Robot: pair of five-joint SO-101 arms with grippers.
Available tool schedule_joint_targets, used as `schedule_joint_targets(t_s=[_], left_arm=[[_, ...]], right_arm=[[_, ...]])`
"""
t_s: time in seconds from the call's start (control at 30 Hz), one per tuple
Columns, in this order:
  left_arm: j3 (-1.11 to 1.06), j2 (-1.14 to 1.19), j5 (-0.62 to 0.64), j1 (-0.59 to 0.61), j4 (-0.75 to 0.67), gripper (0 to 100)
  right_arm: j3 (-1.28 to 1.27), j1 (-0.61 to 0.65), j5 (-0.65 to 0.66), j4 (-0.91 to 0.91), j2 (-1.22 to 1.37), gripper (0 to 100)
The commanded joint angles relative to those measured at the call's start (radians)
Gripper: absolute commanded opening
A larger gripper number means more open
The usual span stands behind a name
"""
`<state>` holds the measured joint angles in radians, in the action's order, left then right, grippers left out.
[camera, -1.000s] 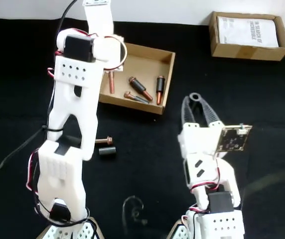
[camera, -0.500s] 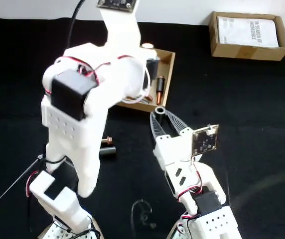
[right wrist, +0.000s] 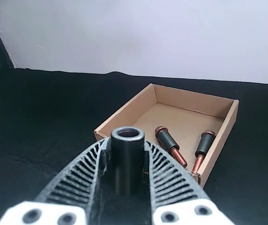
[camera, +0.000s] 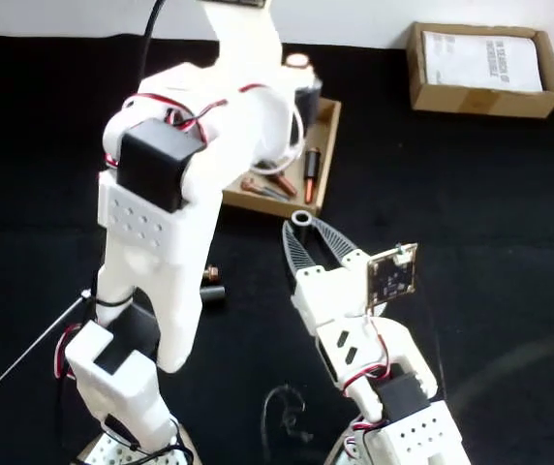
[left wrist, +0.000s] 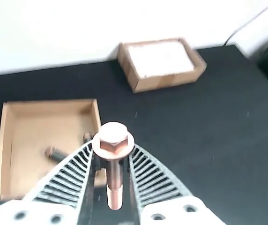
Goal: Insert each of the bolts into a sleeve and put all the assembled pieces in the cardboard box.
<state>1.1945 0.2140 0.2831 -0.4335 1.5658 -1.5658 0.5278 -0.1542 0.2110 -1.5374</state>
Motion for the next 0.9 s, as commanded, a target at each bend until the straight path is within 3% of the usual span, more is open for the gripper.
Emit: schedule_joint_targets(t_s=[0.0,0.13,0.27,0.37,0.63,0.87], left_arm=[[0.033,-0.01,0.0,0.002,-0.104,1],[0.031,-0.082,-0.021,-0.038,-0.094,1],[0.03,-0.177,-0.124,-0.124,0.083,1],[0.031,-0.248,-0.129,-0.166,0.178,1],[0.025,-0.415,-0.133,-0.18,0.193,1],[-0.12,-0.561,-0.241,-0.18,0.196,1]], right_arm=[[0.015,0.007,-0.006,-0.022,-0.016,0.7],[0.015,0.007,-0.006,-0.022,-0.016,0.7],[0.005,0.007,-0.006,-0.022,-0.016,0.7],[0.004,0.007,-0.006,-0.022,-0.012,0.7],[0.002,0.007,-0.008,-0.022,-0.01,0.7],[0.002,0.007,-0.008,-0.022,-0.01,0.7]])
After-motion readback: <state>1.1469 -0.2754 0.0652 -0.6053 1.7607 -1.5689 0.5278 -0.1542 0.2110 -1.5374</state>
